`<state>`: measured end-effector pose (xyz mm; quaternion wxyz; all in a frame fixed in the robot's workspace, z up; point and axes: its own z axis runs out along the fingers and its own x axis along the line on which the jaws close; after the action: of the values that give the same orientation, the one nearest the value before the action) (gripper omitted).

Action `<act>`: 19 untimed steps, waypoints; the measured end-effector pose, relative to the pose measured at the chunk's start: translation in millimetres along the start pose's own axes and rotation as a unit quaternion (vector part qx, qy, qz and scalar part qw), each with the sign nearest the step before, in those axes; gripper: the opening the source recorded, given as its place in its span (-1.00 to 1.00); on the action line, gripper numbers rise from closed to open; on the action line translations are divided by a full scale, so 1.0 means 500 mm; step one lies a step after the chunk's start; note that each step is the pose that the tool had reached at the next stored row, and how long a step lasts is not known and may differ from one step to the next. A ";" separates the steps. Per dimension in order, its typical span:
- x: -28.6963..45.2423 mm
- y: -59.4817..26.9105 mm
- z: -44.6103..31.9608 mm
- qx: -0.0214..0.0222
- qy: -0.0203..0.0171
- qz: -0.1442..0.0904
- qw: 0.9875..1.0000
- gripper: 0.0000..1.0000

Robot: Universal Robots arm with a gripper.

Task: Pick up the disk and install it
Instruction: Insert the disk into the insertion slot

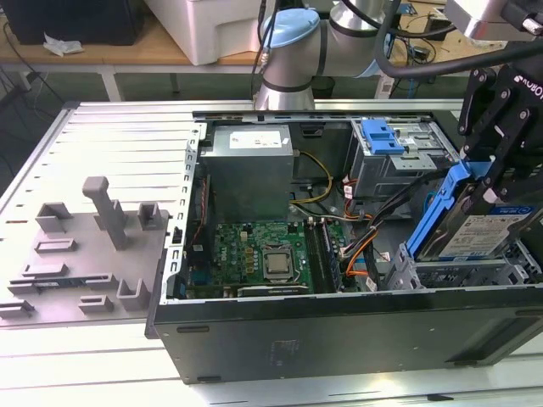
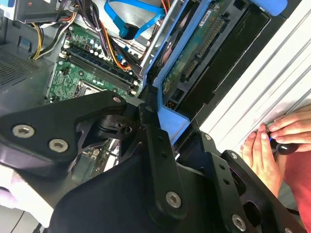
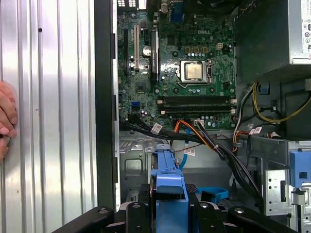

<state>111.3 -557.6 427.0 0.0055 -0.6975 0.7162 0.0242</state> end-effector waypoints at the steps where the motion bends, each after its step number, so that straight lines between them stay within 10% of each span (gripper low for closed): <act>1: 0.000 0.000 0.001 0.000 0.000 0.000 1.000 -0.26; 19: 0.002 -0.001 0.013 0.000 0.000 0.000 1.000 -0.26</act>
<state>111.8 -558.4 420.2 0.0055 -0.6975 0.7162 0.0242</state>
